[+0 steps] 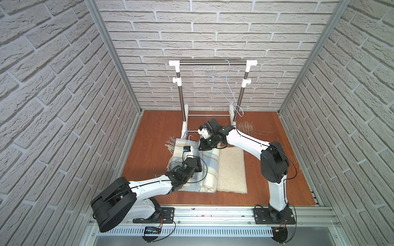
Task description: Hang the scarf on the hanger
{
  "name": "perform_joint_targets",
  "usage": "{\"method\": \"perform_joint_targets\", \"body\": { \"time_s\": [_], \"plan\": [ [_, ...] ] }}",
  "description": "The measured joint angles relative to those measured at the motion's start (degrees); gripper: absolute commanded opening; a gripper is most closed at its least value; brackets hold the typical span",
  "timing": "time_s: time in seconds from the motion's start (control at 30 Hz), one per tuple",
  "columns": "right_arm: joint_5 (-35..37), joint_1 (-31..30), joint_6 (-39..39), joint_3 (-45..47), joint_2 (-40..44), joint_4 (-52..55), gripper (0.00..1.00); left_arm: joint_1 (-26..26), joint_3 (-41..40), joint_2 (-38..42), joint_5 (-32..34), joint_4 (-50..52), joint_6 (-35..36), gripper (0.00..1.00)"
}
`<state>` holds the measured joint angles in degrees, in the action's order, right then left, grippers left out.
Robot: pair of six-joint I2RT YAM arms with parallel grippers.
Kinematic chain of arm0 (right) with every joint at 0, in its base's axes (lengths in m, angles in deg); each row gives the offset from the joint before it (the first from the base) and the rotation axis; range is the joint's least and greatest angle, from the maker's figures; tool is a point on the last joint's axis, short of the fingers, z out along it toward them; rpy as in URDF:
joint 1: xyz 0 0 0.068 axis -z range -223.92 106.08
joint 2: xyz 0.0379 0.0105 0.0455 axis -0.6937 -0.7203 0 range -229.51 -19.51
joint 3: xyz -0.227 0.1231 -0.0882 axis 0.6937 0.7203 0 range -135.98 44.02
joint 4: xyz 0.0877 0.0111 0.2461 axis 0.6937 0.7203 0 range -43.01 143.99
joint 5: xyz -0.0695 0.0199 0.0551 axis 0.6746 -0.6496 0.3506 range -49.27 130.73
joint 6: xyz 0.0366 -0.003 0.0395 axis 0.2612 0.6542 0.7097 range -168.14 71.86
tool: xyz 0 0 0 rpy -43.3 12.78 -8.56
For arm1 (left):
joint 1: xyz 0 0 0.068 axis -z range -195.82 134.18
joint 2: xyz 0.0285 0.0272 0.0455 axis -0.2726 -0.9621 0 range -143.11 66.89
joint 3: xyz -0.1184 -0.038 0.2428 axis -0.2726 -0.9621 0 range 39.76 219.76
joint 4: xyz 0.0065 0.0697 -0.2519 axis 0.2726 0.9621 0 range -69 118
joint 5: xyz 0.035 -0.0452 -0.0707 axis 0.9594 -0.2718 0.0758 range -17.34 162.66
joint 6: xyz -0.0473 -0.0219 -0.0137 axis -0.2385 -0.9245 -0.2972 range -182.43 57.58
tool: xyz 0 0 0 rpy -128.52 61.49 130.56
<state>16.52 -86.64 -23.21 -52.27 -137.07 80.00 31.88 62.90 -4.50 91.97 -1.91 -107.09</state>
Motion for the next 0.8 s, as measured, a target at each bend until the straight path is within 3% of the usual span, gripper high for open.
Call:
{"method": "perform_joint_targets", "body": {
  "time_s": [0.3, 0.47, 0.57, 0.8],
  "plan": [
    [-3.43, -1.68, 2.25, 7.39, -2.54, -10.71, 0.03, 0.31, 0.44, -0.72, -0.11, 0.09, 0.26, 0.0],
    [-3.48, -0.66, 2.54, 8.35, -1.99, -11.41, 0.27, 0.33, 0.98, -1.42, -0.76, 0.09, 0.85, 0.0],
    [-2.21, 0.48, 2.03, 8.96, 0.52, -9.14, 0.37, 0.33, 1.25, -1.4, -0.98, 0.17, 1.16, 0.0],
    [4.42, 3.15, 0.5, 10.12, 11.54, -3.08, 0.39, 0.35, 1.62, -1.6, -1.29, 0.42, 1.31, 0.0]
  ]
}}
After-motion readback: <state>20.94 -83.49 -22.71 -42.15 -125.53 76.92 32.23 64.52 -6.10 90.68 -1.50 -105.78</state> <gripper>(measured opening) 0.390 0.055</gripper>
